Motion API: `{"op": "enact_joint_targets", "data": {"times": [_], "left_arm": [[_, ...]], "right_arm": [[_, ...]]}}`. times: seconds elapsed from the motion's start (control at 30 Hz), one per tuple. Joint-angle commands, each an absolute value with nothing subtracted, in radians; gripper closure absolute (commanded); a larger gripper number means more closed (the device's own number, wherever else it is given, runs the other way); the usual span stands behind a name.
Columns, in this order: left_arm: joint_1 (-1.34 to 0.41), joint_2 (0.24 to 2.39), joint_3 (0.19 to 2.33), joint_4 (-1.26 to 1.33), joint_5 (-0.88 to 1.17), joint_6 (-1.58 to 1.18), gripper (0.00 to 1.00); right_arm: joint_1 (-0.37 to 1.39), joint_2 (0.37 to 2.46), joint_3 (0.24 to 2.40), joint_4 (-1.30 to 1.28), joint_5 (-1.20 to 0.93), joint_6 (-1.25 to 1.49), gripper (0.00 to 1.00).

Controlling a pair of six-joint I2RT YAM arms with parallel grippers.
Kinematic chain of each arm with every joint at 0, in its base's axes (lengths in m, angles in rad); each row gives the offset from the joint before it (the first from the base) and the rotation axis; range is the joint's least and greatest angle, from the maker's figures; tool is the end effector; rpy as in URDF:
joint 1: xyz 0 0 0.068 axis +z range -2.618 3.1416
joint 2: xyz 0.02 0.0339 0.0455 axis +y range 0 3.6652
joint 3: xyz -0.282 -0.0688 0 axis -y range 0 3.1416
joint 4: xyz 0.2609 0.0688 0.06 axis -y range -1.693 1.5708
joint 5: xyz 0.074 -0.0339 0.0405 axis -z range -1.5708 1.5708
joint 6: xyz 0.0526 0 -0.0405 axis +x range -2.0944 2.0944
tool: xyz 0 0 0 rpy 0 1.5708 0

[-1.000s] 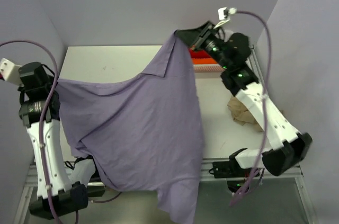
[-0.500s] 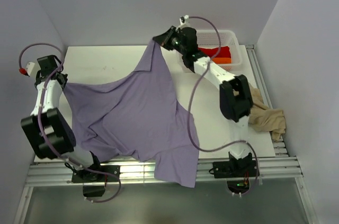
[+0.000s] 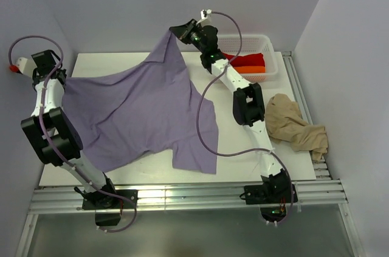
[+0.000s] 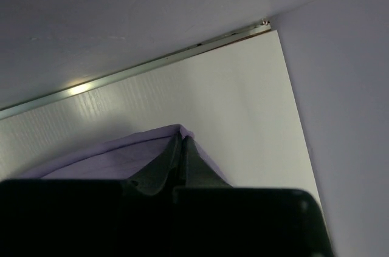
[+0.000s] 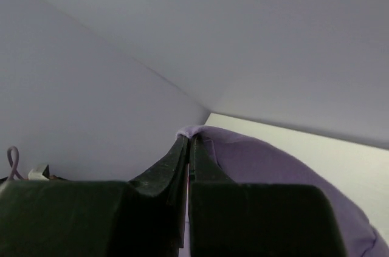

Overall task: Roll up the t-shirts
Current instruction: Flatten the tshirt

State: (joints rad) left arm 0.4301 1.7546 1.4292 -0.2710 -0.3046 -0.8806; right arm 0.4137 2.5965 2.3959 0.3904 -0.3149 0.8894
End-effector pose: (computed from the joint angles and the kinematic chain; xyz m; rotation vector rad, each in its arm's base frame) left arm 0.3940 0.1981 0.2944 -1.4354 1.5832 0.0666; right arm 0.5891 0.2764 0.2899 0.0729 1.5178 1.2837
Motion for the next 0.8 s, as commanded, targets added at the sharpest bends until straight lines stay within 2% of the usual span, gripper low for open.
{"op": "enact_joint_targets", "data": {"times": [0.0,0.03,0.07,0.13,0.17,0.23,0.4,0.47,0.5,0.53,0.6,0.63,0.77], "left_arm": [[0.433,1.664,1.45,-0.218,-0.351,-0.862,1.0],[0.433,1.651,1.447,-0.225,-0.36,-0.859,1.0],[0.434,1.629,1.442,-0.236,-0.377,-0.856,1.0],[0.433,1.612,1.44,-0.256,-0.397,-0.845,1.0],[0.433,1.606,1.442,-0.267,-0.406,-0.844,1.0],[0.434,1.609,1.453,-0.304,-0.434,-0.838,1.0],[0.443,1.634,1.462,-0.365,-0.437,-0.844,1.0],[0.455,1.644,1.456,-0.377,-0.422,-0.839,0.94],[0.459,1.646,1.45,-0.377,-0.405,-0.835,0.89],[0.462,1.647,1.445,-0.379,-0.397,-0.83,0.73],[0.471,1.648,1.44,-0.39,-0.374,-0.818,0.63],[0.472,1.641,1.436,-0.394,-0.362,-0.816,0.5],[0.469,1.582,1.388,-0.376,-0.313,-0.804,0.35]], "right_arm": [[0.402,2.539,2.398,0.529,-0.316,0.891,1.0],[0.402,2.534,2.372,0.534,-0.319,0.891,0.97],[0.402,2.531,2.362,0.538,-0.325,0.894,0.88],[0.406,2.534,2.361,0.513,-0.336,0.894,0.64],[0.408,2.539,2.368,0.497,-0.353,0.89,0.43],[0.413,2.53,2.378,0.416,-0.36,0.865,0.33],[0.408,2.415,2.263,0.278,-0.374,0.77,0.32],[0.403,2.326,2.185,0.218,-0.353,0.698,0.33],[0.403,2.295,2.115,0.168,-0.318,0.672,0.34],[0.402,2.257,2.076,0.146,-0.292,0.622,0.36],[0.397,2.166,2.01,0.063,-0.215,0.58,0.38],[0.394,2.143,1.961,0.037,-0.142,0.542,0.4],[0.379,2.132,1.986,-0.127,-0.098,0.477,0.44]]}}
